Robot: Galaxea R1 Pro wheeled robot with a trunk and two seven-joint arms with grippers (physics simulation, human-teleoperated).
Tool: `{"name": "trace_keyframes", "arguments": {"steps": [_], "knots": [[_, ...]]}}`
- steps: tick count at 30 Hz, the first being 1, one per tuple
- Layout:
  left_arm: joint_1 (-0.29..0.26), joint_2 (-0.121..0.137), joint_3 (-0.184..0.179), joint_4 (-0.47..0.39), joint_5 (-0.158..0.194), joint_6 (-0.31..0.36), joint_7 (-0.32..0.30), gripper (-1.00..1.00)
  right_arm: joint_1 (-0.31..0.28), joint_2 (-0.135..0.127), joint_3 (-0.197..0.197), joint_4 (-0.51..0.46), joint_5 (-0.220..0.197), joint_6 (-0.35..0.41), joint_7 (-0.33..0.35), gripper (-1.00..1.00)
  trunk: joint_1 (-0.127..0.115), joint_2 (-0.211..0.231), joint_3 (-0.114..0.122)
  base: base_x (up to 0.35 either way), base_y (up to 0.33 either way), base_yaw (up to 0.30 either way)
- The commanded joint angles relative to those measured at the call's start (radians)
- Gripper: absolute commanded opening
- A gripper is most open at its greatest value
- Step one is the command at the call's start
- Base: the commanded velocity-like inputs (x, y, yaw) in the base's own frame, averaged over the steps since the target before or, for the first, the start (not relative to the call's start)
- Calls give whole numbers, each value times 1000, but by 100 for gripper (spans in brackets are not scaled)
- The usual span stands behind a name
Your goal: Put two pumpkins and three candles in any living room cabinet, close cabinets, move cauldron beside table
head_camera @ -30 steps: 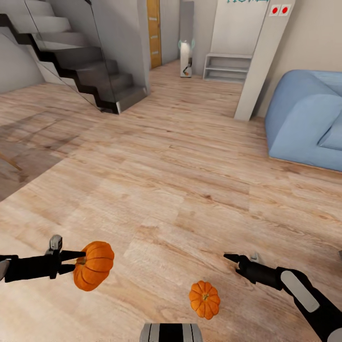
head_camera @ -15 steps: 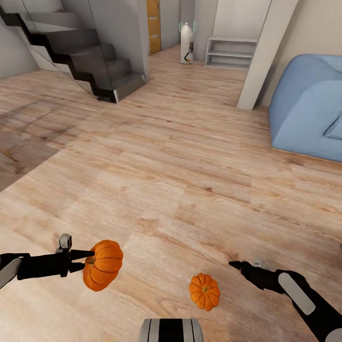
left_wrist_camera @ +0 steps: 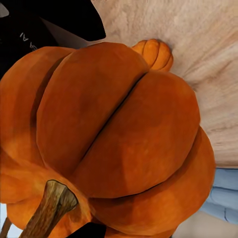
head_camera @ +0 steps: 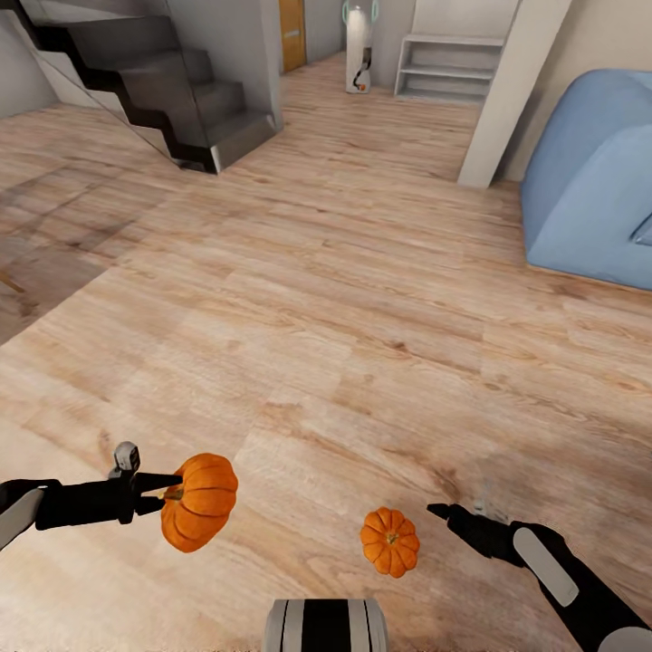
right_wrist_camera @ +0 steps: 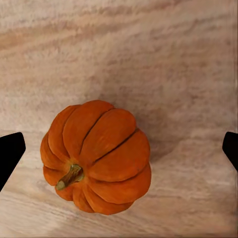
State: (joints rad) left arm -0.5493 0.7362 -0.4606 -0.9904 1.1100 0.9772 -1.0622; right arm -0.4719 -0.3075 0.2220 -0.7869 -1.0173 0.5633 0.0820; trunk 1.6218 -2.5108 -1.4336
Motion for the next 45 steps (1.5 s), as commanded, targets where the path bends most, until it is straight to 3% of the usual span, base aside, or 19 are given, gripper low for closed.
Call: {"name": "trace_keyframes", "arguments": {"steps": [1, 4, 11, 17, 22, 24, 29, 37, 45], "knots": [[-1, 1, -3, 1, 7, 6, -2, -100, -1, 0, 2, 9, 1, -11, 0, 100, 0, -1, -5, 0, 0, 0], [-1, 0, -5, 2, 6, 6, -1, -100, -1, 0, 0, 31, -3, -31, 1, 100, 2, -1, -16, 0, 0, 0], [-1, 1, -4, 10, 7, 6, -1, -100, -1, -1, -4, 39, -1, -55, 42, 100, 2, -1, -16, 0, 0, 0], [-1, 2, -4, 12, 7, 6, -2, -100, -1, -2, -2, 94, 2, -70, 248, 100, 2, -1, -16, 0, 0, 0], [-1, 2, -4, 11, 7, 7, -2, -100, -1, -1, 1, 293, 8, -158, 440, 100, 2, -2, -24, 0, 0, 0], [-1, 1, -4, 6, 7, 7, -2, -100, -1, -1, 2, 362, 10, -181, 486, 100, 3, -2, -32, 0, 0, 0], [-1, 2, -5, 1, 7, 7, -2, -100, -1, -2, 2, 421, 12, -206, 518, 100, 6, -3, -51, 0, 0, 0], [-1, 2, -4, 1, 7, 8, -2, -100, -1, -3, 18, 422, 13, -231, 582, 100, 9, -5, -82, 0, 0, 0], [-1, 2, -4, 1, 8, 8, -3, -100, -1, -4, 31, 426, 13, -247, 598, 100, 13, -7, -113, 0, 0, 0]]}}
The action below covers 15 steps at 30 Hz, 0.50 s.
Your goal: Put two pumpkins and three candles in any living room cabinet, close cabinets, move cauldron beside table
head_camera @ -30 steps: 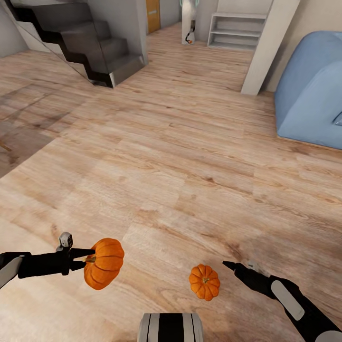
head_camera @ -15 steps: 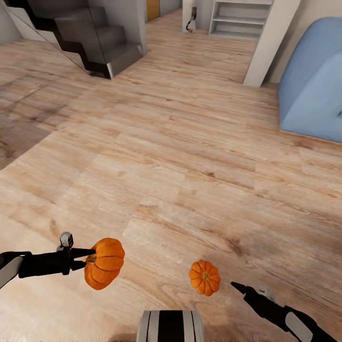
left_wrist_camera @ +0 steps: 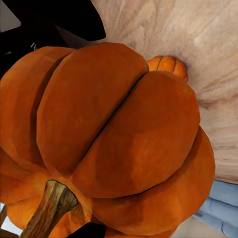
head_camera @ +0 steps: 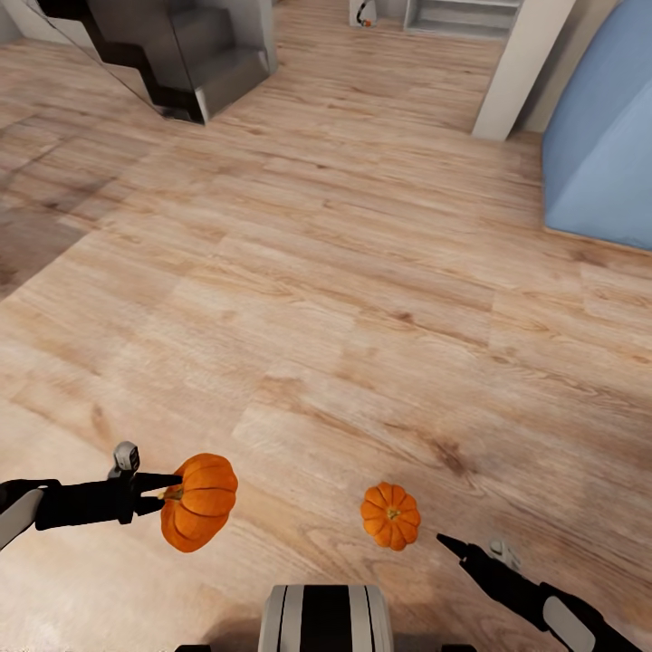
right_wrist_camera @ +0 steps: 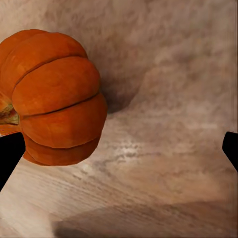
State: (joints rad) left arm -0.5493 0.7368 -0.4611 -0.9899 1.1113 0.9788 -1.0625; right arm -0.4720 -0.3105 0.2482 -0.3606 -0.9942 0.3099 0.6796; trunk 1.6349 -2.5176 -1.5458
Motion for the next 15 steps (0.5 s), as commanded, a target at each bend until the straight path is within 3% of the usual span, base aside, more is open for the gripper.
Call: {"name": "trace_keyframes", "arguments": {"steps": [1, 15], "knots": [[-1, 1, -4, 0, 7, 6, -2, -100, 0, -1, 4, 0, -11, 5, 1, 100, 0, -1, -5, 0, 0, 0], [-1, 1, -4, 1, 7, 6, -4, -100, -5, -10, 5, -9, -7, 2, 2, 100, 1, -1, -12, 0, 0, 0]]}}
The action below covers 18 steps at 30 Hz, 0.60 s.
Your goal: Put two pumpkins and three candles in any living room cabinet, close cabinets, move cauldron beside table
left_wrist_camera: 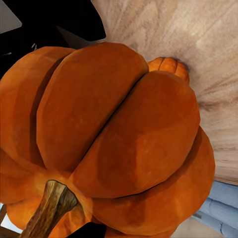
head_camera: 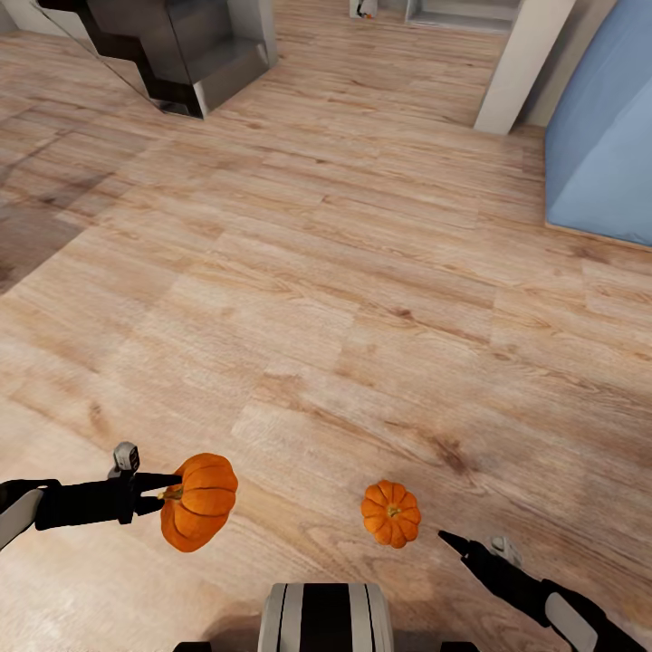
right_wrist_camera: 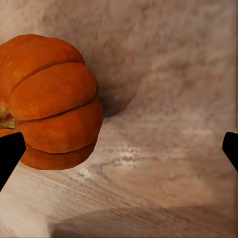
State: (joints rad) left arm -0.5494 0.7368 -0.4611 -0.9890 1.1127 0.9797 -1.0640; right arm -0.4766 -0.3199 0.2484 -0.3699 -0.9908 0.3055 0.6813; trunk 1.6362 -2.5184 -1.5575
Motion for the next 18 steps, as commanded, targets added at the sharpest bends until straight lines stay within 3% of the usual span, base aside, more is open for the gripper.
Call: {"name": "trace_keyframes", "arguments": {"steps": [1, 7, 18], "knots": [[-1, 1, -4, 0, 6, 5, -2, -100, -1, -2, 4, -1, 4, 7, 1, 100, 0, -1, -4, 0, 0, 0], [-1, 1, -4, 0, 6, 5, -2, -100, -2, 3, 2, -1, 89, 7, 24, 100, 3, -2, -28, 0, 0, 0], [-1, 1, -5, -2, 6, 5, -2, -100, -9, 9, 3, -6, 115, 7, 32, 100, 3, -2, -28, 0, 0, 0]]}}
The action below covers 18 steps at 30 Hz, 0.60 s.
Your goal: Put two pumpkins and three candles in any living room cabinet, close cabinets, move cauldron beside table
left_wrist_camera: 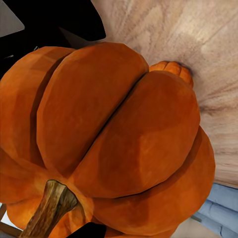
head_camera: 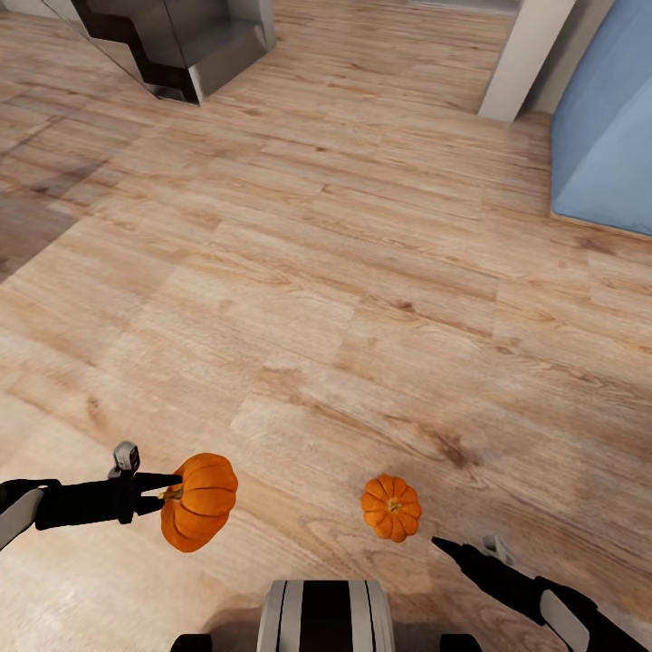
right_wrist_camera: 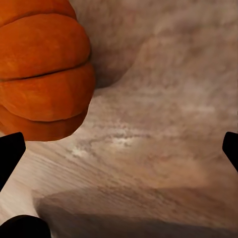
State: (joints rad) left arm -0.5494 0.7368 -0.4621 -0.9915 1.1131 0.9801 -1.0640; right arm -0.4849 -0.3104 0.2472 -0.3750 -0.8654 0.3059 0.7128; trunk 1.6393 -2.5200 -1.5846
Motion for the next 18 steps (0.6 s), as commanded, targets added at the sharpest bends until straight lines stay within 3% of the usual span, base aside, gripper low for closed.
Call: {"name": "trace_keyframes", "arguments": {"steps": [1, 18], "knots": [[-1, 1, -3, 1, 5, 5, -2, -100, -1, 0, 4, -6, -9, 7, 0, 100, 0, 0, -1, 0, 0, 0], [-1, 1, -3, 1, 5, 5, -4, -100, -17, 1, 6, -47, -6, 9, -2, 100, 0, 0, -1, 0, 0, 0]]}}
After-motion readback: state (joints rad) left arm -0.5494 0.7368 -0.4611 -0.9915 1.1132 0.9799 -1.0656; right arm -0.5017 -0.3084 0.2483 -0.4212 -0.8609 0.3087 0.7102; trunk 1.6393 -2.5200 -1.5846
